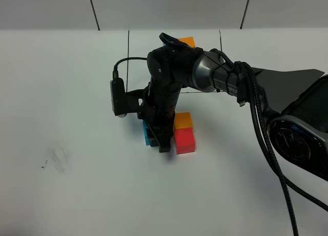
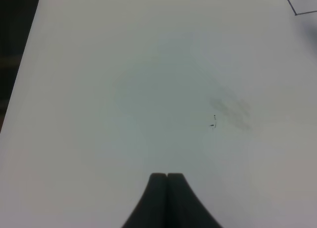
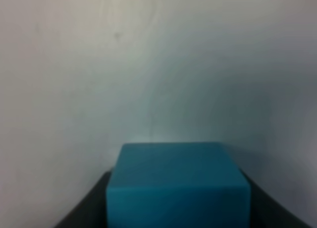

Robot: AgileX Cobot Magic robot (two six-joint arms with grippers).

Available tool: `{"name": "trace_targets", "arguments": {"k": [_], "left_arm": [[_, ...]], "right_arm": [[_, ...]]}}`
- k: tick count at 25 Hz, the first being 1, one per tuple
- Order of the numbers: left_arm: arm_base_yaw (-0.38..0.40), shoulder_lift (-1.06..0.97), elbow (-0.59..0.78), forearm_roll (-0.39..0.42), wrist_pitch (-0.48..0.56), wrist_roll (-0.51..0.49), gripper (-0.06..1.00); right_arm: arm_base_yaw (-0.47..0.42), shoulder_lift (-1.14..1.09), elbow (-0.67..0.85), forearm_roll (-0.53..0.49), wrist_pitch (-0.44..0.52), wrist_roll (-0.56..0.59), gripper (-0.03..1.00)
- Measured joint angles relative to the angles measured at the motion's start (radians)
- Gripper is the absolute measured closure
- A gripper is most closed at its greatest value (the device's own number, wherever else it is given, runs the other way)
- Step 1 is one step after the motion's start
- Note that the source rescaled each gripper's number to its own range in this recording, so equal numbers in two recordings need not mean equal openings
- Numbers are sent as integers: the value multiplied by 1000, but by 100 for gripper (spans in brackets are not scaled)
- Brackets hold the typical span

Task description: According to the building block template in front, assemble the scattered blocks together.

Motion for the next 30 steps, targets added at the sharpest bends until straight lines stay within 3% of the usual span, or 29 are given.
{"name": "trace_targets", "arguments": {"k": [30], "left_arm": [[0,0,0,0,0,0,94]], "right_arm": [[-34,18,-11,11,27,18,53]]}}
